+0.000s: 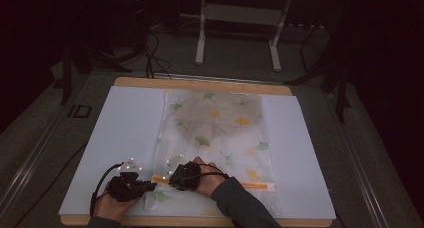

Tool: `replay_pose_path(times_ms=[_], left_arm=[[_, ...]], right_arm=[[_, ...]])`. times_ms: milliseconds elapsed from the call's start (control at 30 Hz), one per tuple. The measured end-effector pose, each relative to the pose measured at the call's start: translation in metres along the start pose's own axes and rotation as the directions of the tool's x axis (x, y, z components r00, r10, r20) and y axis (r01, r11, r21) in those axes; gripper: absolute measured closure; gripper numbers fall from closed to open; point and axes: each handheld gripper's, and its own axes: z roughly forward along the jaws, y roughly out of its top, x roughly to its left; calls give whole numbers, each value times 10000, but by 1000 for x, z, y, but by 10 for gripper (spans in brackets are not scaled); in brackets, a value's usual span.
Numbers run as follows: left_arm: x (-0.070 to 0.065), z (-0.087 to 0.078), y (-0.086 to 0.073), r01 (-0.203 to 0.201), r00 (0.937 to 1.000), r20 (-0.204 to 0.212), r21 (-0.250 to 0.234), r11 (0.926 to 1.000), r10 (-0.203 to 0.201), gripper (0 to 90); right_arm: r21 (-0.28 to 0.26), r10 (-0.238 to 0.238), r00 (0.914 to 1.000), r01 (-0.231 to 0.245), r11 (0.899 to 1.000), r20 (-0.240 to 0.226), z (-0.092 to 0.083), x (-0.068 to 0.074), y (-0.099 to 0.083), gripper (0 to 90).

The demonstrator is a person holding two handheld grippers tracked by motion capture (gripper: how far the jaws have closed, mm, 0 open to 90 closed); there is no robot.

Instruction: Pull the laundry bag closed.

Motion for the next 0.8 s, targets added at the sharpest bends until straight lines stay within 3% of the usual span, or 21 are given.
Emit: replay_pose_path(times_ms=[333, 800], left_arm=[[0, -1, -1, 54, 10000, -36, -91, 9999, -54, 876], [1, -3, -1, 52, 10000, -34, -108, 9999, -53, 877]], right_arm=[[450, 231, 9996, -238, 9987, 160, -4, 1, -1, 849], [672, 203, 9995, -219, 9975, 233, -9, 2, -7, 849]])
